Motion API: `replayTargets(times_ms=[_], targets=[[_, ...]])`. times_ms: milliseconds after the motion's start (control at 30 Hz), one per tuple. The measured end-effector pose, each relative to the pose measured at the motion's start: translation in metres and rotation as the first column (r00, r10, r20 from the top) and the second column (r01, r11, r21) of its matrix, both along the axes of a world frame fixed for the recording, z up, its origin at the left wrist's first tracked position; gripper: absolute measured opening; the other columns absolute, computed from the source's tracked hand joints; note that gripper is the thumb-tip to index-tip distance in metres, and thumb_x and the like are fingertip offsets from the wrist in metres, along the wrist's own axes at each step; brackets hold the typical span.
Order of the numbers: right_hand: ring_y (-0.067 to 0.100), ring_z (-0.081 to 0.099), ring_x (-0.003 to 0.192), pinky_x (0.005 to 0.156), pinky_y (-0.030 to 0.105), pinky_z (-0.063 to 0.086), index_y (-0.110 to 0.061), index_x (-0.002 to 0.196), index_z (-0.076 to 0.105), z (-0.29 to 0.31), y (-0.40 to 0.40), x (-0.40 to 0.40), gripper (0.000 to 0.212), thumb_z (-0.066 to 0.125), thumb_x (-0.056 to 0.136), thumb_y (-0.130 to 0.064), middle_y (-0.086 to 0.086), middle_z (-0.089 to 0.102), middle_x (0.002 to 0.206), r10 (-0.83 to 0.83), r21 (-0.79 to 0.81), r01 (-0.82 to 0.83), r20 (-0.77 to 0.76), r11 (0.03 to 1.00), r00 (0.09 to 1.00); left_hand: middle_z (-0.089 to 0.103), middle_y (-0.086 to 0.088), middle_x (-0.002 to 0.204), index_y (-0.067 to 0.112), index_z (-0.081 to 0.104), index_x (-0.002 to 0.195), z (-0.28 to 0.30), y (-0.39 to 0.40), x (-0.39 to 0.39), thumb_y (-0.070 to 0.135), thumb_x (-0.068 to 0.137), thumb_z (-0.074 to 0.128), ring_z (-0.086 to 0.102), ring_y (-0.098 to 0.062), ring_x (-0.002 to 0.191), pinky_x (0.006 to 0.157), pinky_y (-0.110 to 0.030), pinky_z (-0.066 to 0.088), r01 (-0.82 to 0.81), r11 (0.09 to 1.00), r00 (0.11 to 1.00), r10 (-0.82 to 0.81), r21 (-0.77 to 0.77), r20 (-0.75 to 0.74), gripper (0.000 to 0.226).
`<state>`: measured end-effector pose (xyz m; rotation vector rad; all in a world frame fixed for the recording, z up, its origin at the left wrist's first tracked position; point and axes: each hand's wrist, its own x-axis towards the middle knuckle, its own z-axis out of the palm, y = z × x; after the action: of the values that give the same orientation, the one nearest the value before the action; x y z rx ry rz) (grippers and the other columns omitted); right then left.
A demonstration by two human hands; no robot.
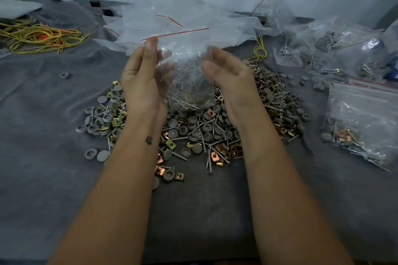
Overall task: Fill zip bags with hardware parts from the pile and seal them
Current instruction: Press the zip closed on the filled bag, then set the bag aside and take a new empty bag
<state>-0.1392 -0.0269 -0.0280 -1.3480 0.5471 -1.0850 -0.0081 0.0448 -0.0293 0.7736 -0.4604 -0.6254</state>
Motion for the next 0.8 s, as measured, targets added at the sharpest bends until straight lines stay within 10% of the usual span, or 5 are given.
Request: replayTargets(times_ms=[100, 300, 467, 700, 800], targets=[[0.004, 0.068, 0.074, 0.06, 0.015, 0.052, -0.017, 0.091, 0.072, -0.001, 0.005, 0.002, 0.013, 0.071, 0.085, -0.005, -0.002, 0.071, 0.085, -0.046, -0.094, 0.032, -0.151, 0.995, 0.987, 0.067, 0.0, 0.088, 0.021, 0.07, 0.098, -0.001, -0.002, 0.003, 0.025, 0.095, 0.062, 0.064, -0.006, 0.063, 0.055, -0.019, 0.051, 0.011, 1.0, 1.0, -0.011, -0.011, -0.003, 0.009], [0.015, 0.066, 0.078, 0.068, 0.023, 0.054, -0.007, 0.094, 0.07, 0.0, 0.005, 0.003, 0.011, 0.064, 0.089, 0.0, 0.009, 0.07, 0.086, -0.138, 0.015, 0.137, 0.059, 0.99, 0.989, 0.067, 0.002, 0.082, 0.0, 0.065, 0.113, -0.004, -0.005, -0.001, 0.021, 0.066, 0.079, 0.061, -0.006, 0.069, 0.065, -0.021, 0.052, 0.116, 0.987, 0.984, -0.13, 0.114, 0.123, 0.053], [0.011, 0.067, 0.068, 0.066, 0.023, 0.056, -0.004, 0.095, 0.069, 0.0, 0.008, 0.004, 0.009, 0.063, 0.09, 0.0, 0.005, 0.07, 0.075, -0.229, -0.021, 0.23, 0.053, 0.973, 0.972, 0.071, 0.005, 0.071, 0.015, 0.071, 0.084, -0.006, -0.006, -0.004, 0.006, 0.082, 0.073, 0.06, -0.009, 0.064, 0.066, -0.026, 0.048, 0.005, 0.998, 0.991, -0.014, 0.07, 0.13, 0.01], [0.021, 0.058, 0.07, 0.066, 0.04, 0.052, -0.018, 0.089, 0.065, 0.001, 0.014, 0.006, 0.01, 0.061, 0.094, -0.01, 0.009, 0.065, 0.076, -0.353, -0.111, 0.351, -0.002, 0.93, 0.936, 0.069, 0.0, 0.078, 0.017, 0.061, 0.096, -0.002, -0.005, 0.001, 0.023, 0.101, 0.053, 0.063, -0.014, 0.068, 0.062, -0.026, 0.053, 0.071, 0.997, 0.996, -0.071, 0.0, 0.049, 0.011], [0.027, 0.056, 0.071, 0.068, 0.049, 0.052, -0.014, 0.091, 0.064, 0.003, 0.012, 0.004, 0.008, 0.059, 0.096, -0.011, 0.015, 0.063, 0.078, -0.39, -0.07, 0.391, 0.023, 0.918, 0.921, 0.072, 0.001, 0.09, 0.02, 0.059, 0.11, 0.0, -0.005, -0.003, 0.026, 0.096, 0.06, 0.067, -0.011, 0.077, 0.069, -0.025, 0.054, 0.19, 0.972, 0.946, -0.219, 0.138, 0.237, 0.016]])
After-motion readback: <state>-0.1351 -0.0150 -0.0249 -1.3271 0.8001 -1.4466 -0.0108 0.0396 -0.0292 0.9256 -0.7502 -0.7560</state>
